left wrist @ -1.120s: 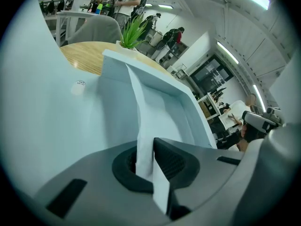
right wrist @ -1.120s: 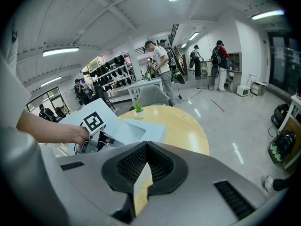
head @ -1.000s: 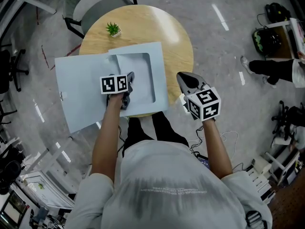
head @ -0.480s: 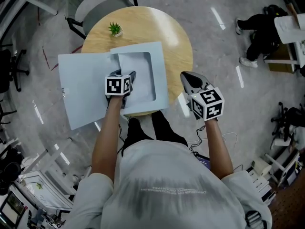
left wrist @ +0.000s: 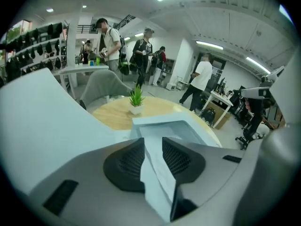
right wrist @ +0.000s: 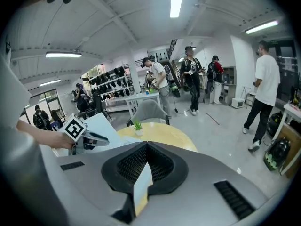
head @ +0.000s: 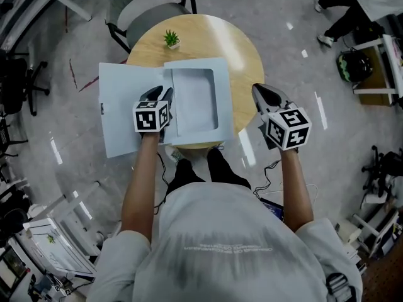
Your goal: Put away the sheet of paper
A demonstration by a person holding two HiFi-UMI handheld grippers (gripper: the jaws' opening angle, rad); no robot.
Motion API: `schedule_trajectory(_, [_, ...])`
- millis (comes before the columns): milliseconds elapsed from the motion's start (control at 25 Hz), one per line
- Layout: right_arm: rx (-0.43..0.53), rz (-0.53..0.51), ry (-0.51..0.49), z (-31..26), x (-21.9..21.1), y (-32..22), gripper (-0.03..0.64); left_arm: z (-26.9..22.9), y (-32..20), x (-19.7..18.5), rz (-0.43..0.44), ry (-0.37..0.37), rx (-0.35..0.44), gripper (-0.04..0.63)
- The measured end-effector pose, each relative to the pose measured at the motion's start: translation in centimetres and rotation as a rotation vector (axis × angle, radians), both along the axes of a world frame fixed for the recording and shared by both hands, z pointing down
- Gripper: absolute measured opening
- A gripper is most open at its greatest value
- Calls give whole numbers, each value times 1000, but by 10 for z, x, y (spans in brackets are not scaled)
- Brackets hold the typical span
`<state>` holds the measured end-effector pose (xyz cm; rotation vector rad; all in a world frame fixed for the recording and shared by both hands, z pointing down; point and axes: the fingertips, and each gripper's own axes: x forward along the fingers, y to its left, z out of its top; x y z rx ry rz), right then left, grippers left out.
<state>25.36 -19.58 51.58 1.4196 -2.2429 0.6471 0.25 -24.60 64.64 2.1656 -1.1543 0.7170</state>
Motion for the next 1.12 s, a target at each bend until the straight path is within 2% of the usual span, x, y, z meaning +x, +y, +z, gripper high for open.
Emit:
schedule_trajectory(80, [37, -9, 30, -15, -2, -7, 28, -23, -1, -11, -12, 7, 47, 68])
schedule_trajectory(200, [78, -48, 89, -35, -8, -15, 28, -59, -1, -20, 17, 15, 105, 30])
schedule_trajectory(440, [202, -144, 138, -82, -35, -27, 28, -135, -1, -39, 94, -10, 282, 18])
schedule_trajectory(600, [293, -188, 184, -116, -52, -37, 28, -190, -9, -55, 74, -13, 406, 18])
schedule_trajectory(840, [399, -221, 187, -160, -72, -47, 28, -262, -13, -72, 44, -25, 575, 18])
schedule_trajectory(1120, [491, -237, 216, -196, -88, -51, 28, -319, -5, -69, 90, -77, 721, 18])
